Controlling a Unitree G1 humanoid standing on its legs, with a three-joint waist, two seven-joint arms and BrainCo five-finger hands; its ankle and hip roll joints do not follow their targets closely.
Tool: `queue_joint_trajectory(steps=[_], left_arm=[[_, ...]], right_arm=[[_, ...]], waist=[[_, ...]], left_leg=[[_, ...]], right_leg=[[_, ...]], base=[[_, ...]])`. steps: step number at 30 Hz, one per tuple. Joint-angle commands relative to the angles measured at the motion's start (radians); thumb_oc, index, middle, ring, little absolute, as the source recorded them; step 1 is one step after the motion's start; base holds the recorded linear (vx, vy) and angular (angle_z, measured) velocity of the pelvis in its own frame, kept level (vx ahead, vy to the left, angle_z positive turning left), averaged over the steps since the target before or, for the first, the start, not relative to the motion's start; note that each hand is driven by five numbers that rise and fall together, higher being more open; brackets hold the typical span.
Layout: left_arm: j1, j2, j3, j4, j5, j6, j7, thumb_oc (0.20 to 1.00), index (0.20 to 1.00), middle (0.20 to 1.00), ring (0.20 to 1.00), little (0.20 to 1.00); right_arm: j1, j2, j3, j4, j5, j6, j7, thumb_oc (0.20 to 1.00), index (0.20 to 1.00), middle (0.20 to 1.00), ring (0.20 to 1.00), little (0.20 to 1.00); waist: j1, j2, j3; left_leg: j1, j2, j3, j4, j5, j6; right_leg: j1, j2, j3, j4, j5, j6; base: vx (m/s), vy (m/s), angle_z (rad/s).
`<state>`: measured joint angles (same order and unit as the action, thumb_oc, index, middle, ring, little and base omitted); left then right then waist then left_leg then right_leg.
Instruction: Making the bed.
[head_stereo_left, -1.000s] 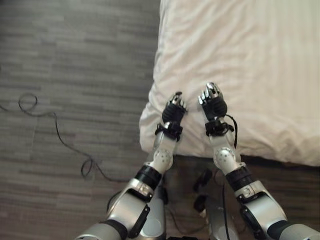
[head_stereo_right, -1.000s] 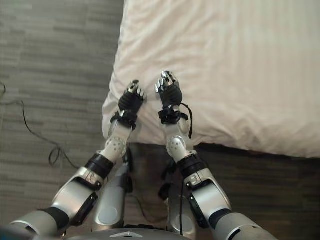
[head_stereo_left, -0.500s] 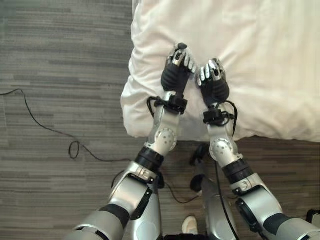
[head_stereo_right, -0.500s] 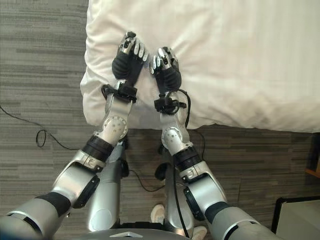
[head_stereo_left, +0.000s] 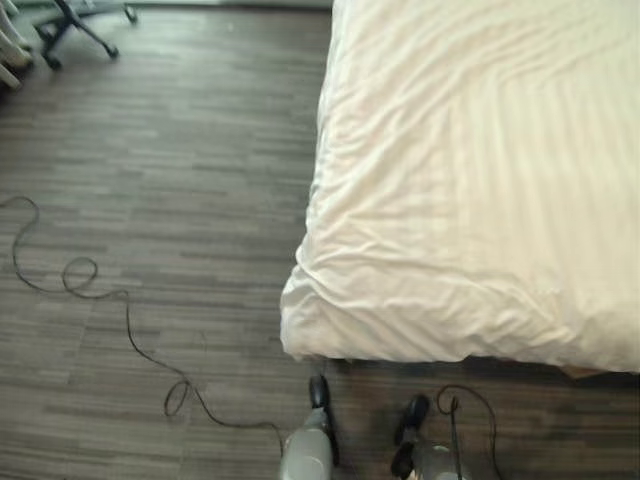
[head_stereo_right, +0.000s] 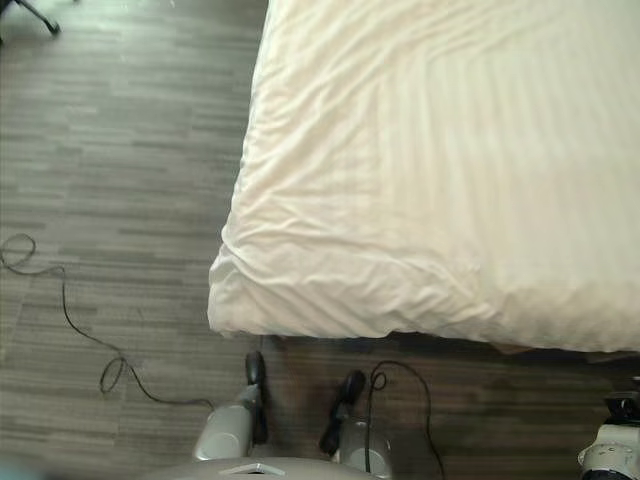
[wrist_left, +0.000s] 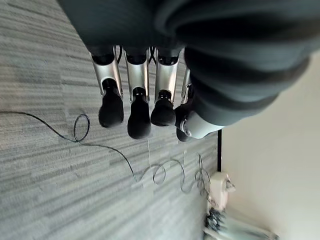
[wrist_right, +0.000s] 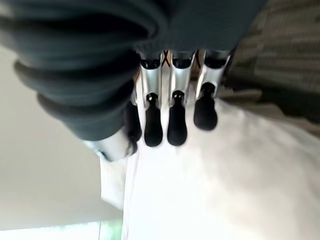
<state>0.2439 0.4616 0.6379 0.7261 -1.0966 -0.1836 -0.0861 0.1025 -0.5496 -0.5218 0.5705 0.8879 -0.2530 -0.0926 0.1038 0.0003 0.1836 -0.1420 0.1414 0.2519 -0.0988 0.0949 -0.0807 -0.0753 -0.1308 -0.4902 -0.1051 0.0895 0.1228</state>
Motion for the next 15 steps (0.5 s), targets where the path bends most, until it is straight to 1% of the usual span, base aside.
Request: queue_joint_trajectory(steps=[1, 2, 3, 4, 5, 6, 7, 8, 9, 10, 11, 13, 15], left_arm=[[-0.160, 0.092, -0.137, -0.340, 0.366, -0.163, 0.129, 1.000, 1.000, 1.000, 1.000, 1.000], [-0.144, 0.088, -0.152, -0.448, 0.494, -0.164, 0.173, 1.000, 1.000, 1.000, 1.000, 1.000], [-0.142, 0.042, -0.216, -0.621, 0.687, -0.168, 0.176, 1.000, 1.000, 1.000, 1.000, 1.000], [-0.148, 0.021, -0.246, -0.649, 0.704, -0.160, 0.173, 1.000, 1.000, 1.000, 1.000, 1.000], [-0.140, -0.011, -0.282, -0.706, 0.720, -0.149, 0.153, 1.000, 1.000, 1.000, 1.000, 1.000], [-0.136, -0.060, -0.362, -0.765, 0.739, -0.126, 0.104, 1.000, 1.000, 1.000, 1.000, 1.000], [-0.133, -0.061, -0.362, -0.767, 0.739, -0.125, 0.105, 1.000, 1.000, 1.000, 1.000, 1.000], [-0.123, -0.080, -0.408, -0.788, 0.757, -0.110, 0.078, 1.000, 1.000, 1.000, 1.000, 1.000], [-0.102, -0.107, -0.497, -0.789, 0.778, -0.088, 0.039, 1.000, 1.000, 1.000, 1.000, 1.000], [-0.092, -0.119, -0.583, -0.750, 0.797, -0.064, 0.029, 1.000, 1.000, 1.000, 1.000, 1.000], [-0.065, -0.115, -0.626, -0.736, 0.864, -0.050, 0.031, 1.000, 1.000, 1.000, 1.000, 1.000], [-0.054, -0.125, -0.674, -0.674, 0.883, -0.033, 0.041, 1.000, 1.000, 1.000, 1.000, 1.000], [-0.054, -0.122, -0.708, -0.631, 0.913, -0.013, 0.051, 1.000, 1.000, 1.000, 1.000, 1.000]], right_arm=[[-0.111, 0.100, 0.164, -0.301, -0.268, -0.057, 0.010, 1.000, 1.000, 1.000, 1.000, 1.000], [-0.101, 0.132, 0.198, -0.371, -0.331, -0.040, 0.011, 1.000, 1.000, 1.000, 1.000, 1.000], [-0.088, 0.171, 0.289, -0.464, -0.408, -0.022, 0.076, 1.000, 1.000, 1.000, 1.000, 1.000], [-0.086, 0.181, 0.337, -0.483, -0.428, -0.015, 0.091, 1.000, 1.000, 1.000, 1.000, 1.000], [-0.078, 0.190, 0.377, -0.522, -0.487, 0.006, 0.111, 1.000, 1.000, 1.000, 1.000, 1.000], [-0.056, 0.204, 0.434, -0.562, -0.586, 0.036, 0.138, 1.000, 1.000, 1.000, 1.000, 1.000], [-0.054, 0.204, 0.434, -0.563, -0.587, 0.037, 0.137, 1.000, 1.000, 1.000, 1.000, 1.000], [-0.047, 0.212, 0.457, -0.565, -0.636, 0.051, 0.141, 1.000, 1.000, 1.000, 1.000, 1.000], [-0.046, 0.230, 0.506, -0.558, -0.709, 0.065, 0.134, 1.000, 1.000, 1.000, 1.000, 1.000], [-0.051, 0.267, 0.532, -0.540, -0.684, 0.071, 0.125, 1.000, 1.000, 1.000, 1.000, 1.000], [-0.040, 0.282, 0.552, -0.530, -0.681, 0.072, 0.122, 1.000, 1.000, 1.000, 1.000, 1.000], [-0.034, 0.291, 0.578, -0.500, -0.675, 0.077, 0.112, 1.000, 1.000, 1.000, 1.000, 1.000], [-0.029, 0.303, 0.606, -0.446, -0.664, 0.096, 0.094, 1.000, 1.000, 1.000, 1.000, 1.000]], waist=[[0.000, -0.020, 0.024], [0.005, -0.016, 0.008], [0.021, -0.012, -0.030], [0.024, -0.010, -0.040], [0.028, -0.009, -0.050], [0.033, -0.006, -0.072], [0.033, -0.006, -0.072], [0.034, -0.006, -0.078], [0.037, -0.004, -0.088], [0.040, -0.002, -0.091], [0.042, -0.002, -0.090], [0.042, -0.004, -0.087], [0.041, -0.005, -0.082]], left_leg=[[0.032, 0.032, -0.027, 0.020, -0.044, -0.023], [0.050, 0.027, -0.036, 0.019, -0.046, -0.020], [0.087, 0.018, -0.054, 0.019, -0.060, -0.014], [0.098, 0.016, -0.058, 0.020, -0.063, -0.012], [0.108, 0.015, -0.062, 0.020, -0.066, -0.011], [0.124, 0.010, -0.067, 0.018, -0.071, -0.007], [0.125, 0.010, -0.068, 0.018, -0.072, -0.007], [0.130, 0.009, -0.072, 0.018, -0.074, -0.006], [0.143, 0.007, -0.076, 0.018, -0.080, -0.002], [0.157, 0.006, -0.076, 0.020, -0.083, 0.001], [0.169, 0.004, -0.076, 0.021, -0.087, 0.003], [0.179, 0.005, -0.071, 0.021, -0.090, 0.005], [0.186, 0.005, -0.068, 0.022, -0.092, 0.006]], right_leg=[[0.087, -0.082, -0.025, 0.027, -0.107, 0.053], [0.106, -0.082, -0.024, 0.025, -0.113, 0.049], [0.145, -0.080, -0.017, 0.026, -0.129, 0.044], [0.157, -0.081, -0.015, 0.028, -0.133, 0.042], [0.167, -0.081, -0.016, 0.030, -0.138, 0.041], [0.185, -0.081, -0.017, 0.033, -0.144, 0.039], [0.186, -0.081, -0.018, 0.033, -0.144, 0.039], [0.193, -0.081, -0.020, 0.035, -0.147, 0.038], [0.208, -0.082, -0.024, 0.042, -0.154, 0.037], [0.220, -0.085, -0.027, 0.050, -0.158, 0.036], [0.230, -0.085, -0.028, 0.057, -0.162, 0.036], [0.236, -0.087, -0.028, 0.062, -0.163, 0.037], [0.236, -0.088, -0.027, 0.069, -0.163, 0.038]], base=[[-0.03, -0.009, 0.21], [0.09, 0.001, 0.27], [0.08, 0.002, 0.11], [0.07, 0.006, -0.07], [0.05, 0.019, -0.03], [0.03, 0.011, 0.03], [0.03, 0.004, 0.09], [0.00, 0.000, 0.00], [0.02, 0.022, 0.12], [0.05, 0.037, 0.07], [0.04, 0.032, 0.08], [0.02, 0.008, 0.02], [0.00, 0.000, 0.00]])
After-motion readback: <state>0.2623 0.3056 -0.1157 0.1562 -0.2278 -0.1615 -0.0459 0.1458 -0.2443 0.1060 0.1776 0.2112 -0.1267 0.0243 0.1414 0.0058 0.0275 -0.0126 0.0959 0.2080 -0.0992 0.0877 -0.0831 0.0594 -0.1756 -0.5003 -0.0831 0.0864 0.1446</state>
